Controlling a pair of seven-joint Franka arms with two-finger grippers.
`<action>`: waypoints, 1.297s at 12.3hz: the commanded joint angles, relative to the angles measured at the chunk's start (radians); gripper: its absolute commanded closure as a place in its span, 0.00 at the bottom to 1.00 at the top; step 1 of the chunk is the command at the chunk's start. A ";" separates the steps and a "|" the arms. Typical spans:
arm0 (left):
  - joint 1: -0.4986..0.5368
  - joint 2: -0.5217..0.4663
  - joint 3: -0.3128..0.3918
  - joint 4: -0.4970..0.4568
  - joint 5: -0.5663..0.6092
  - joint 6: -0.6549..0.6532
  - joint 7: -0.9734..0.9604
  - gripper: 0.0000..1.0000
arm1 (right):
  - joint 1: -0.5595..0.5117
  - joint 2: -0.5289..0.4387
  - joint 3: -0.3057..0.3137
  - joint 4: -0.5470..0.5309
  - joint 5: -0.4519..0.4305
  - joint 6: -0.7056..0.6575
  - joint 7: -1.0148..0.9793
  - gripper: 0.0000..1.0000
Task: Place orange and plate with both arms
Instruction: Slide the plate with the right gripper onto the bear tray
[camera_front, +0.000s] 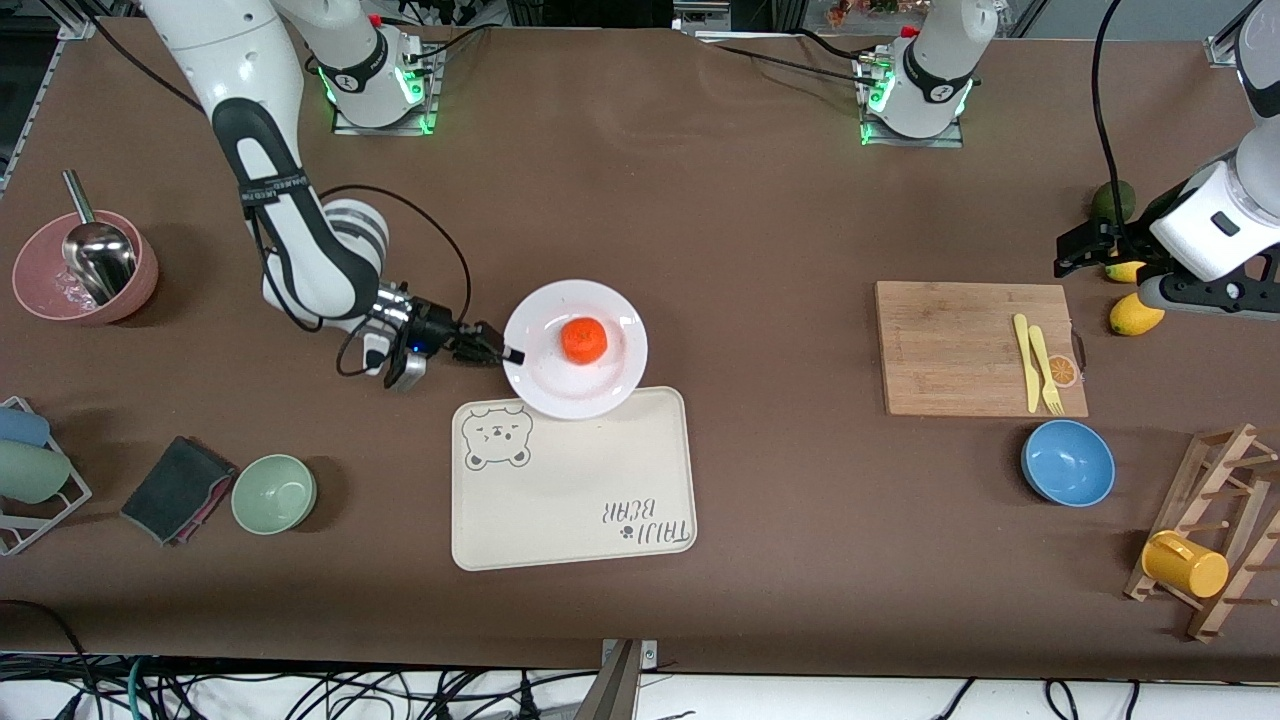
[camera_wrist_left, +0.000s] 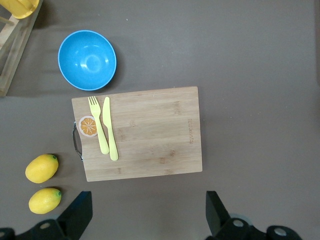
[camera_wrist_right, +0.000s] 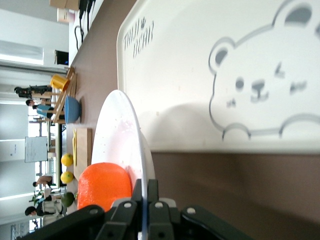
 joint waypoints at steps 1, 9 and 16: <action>-0.004 0.006 0.000 0.021 0.019 -0.016 0.019 0.00 | -0.062 0.139 0.004 0.220 -0.122 -0.072 0.152 1.00; -0.004 0.006 0.000 0.021 0.019 -0.016 0.019 0.00 | -0.139 0.379 0.004 0.531 -0.239 -0.150 0.216 1.00; -0.003 0.006 0.000 0.022 0.019 -0.016 0.019 0.00 | -0.132 0.422 0.004 0.586 -0.241 -0.147 0.210 0.93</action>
